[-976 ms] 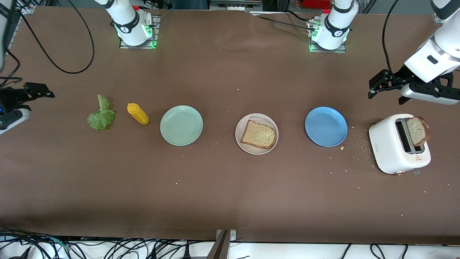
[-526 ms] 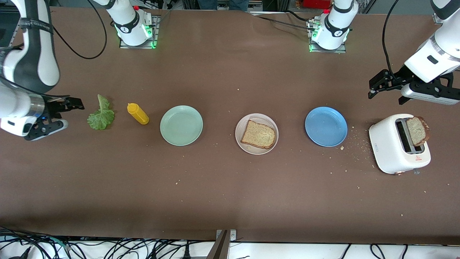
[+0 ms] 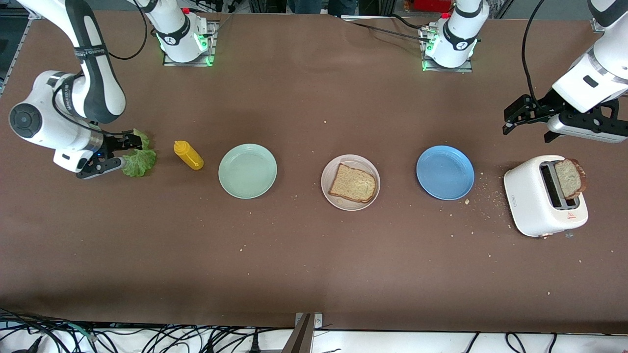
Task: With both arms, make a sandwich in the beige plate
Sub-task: 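Reach down and grasp the green lettuce leaf with the right gripper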
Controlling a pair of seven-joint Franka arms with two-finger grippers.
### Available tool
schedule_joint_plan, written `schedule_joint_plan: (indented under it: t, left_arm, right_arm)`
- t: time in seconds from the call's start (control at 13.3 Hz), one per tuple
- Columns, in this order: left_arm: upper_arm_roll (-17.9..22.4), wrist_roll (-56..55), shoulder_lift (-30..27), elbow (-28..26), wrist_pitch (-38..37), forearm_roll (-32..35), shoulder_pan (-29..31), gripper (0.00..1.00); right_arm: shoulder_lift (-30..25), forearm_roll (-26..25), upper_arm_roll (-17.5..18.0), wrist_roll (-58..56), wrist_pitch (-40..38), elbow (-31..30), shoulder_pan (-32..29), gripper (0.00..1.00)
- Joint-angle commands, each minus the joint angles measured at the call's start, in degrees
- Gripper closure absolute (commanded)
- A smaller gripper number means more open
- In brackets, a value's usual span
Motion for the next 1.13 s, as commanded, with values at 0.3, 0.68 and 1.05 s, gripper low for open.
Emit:
schedule_joint_plan:
  t: [0.3, 0.68, 1.05]
  left_arm:
    - [0.0, 1.3, 0.2, 0.7, -0.8, -1.7, 0.4, 0.0]
    - [0.0, 1.3, 0.2, 0.7, -0.8, -1.7, 0.4, 0.0]
    - [0.0, 1.3, 0.2, 0.7, -0.8, -1.7, 0.4, 0.0]
  right_arm:
    - [11.3, -0.4, 2.1, 1.0, 15.2, -0.9, 0.2, 0.01]
    - [11.1, -0.4, 2.1, 0.2, 14.1, -0.9, 0.2, 0.68]
    - [10.5, -0.4, 2.1, -2.0, 14.0, -0.1, 0.1, 1.0]
